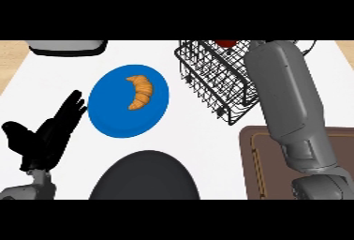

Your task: Pick the can from the tray and place it in the tiered basket

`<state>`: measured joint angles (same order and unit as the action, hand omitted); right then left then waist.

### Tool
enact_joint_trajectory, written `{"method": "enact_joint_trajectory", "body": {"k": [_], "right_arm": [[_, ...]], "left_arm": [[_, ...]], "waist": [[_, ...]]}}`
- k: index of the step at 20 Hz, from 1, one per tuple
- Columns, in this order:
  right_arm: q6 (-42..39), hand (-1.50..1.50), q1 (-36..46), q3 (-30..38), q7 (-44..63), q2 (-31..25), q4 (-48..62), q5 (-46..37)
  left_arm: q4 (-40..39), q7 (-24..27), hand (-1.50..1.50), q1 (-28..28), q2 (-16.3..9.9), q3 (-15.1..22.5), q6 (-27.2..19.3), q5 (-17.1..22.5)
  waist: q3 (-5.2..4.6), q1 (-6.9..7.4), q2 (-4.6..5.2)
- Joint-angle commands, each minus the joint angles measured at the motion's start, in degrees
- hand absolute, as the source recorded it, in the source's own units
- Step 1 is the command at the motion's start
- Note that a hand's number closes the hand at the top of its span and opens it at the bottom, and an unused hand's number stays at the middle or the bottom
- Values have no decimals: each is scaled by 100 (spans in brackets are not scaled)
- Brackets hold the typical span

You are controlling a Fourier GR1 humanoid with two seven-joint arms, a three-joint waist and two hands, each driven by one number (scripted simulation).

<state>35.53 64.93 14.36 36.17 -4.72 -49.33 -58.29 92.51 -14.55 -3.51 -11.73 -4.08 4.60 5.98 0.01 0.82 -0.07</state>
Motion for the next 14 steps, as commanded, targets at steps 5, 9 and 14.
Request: {"method": "enact_joint_trajectory", "body": {"k": [5,9,14], "right_arm": [[1046,-150,-160,437,-247,237,-918,827],[906,-150,-792,481,-129,-54,-2016,954],[461,-150,-1450,567,464,-472,-3313,726]], "left_arm": [[-244,284,0,50,-18,-70,57,-90],[-97,-116,0,-95,-32,-172,-76,-24],[-201,358,0,314,55,-124,61,-86]], "waist": [[0,-71,-2],[1,-188,-41],[-4,-234,-61]]}}
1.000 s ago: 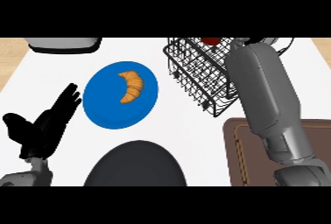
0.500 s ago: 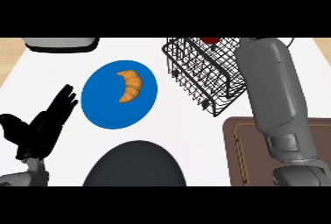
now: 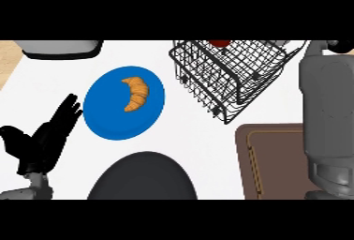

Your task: Pick the can from the tray and place it in the tiered basket

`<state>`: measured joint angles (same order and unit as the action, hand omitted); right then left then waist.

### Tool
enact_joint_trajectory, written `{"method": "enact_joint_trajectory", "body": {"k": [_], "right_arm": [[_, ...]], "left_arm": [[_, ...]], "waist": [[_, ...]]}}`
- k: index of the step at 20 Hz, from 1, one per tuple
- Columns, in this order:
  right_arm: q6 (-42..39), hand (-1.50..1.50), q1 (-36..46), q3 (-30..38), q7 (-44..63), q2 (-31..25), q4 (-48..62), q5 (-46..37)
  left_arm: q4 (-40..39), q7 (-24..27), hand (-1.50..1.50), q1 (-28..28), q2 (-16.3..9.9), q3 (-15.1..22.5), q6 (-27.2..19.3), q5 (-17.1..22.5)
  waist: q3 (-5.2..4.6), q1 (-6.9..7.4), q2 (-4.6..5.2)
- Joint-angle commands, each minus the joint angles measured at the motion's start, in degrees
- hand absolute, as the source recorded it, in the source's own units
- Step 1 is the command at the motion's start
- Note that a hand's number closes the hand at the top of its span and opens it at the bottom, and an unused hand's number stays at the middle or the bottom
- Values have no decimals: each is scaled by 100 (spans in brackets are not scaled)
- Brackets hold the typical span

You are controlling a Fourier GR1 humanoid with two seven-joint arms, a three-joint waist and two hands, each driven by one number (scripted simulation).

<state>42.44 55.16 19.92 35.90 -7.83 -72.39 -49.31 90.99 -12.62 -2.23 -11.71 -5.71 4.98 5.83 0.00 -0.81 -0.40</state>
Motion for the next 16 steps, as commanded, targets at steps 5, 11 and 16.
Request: {"method": "enact_joint_trajectory", "body": {"k": [5,11,16], "right_arm": [[-868,-150,-1530,341,703,-640,-2617,316],[-1991,-150,-2931,1162,839,-1386,-4153,1556],[-2610,-150,-3596,2037,1060,-1861,-4985,2533]], "left_arm": [[13,39,0,97,110,23,-76,-81],[220,-128,0,81,107,45,-103,-109],[250,-128,0,185,23,1,90,-46]], "waist": [[-2,-75,-14],[5,-82,-4],[3,-21,7]]}}
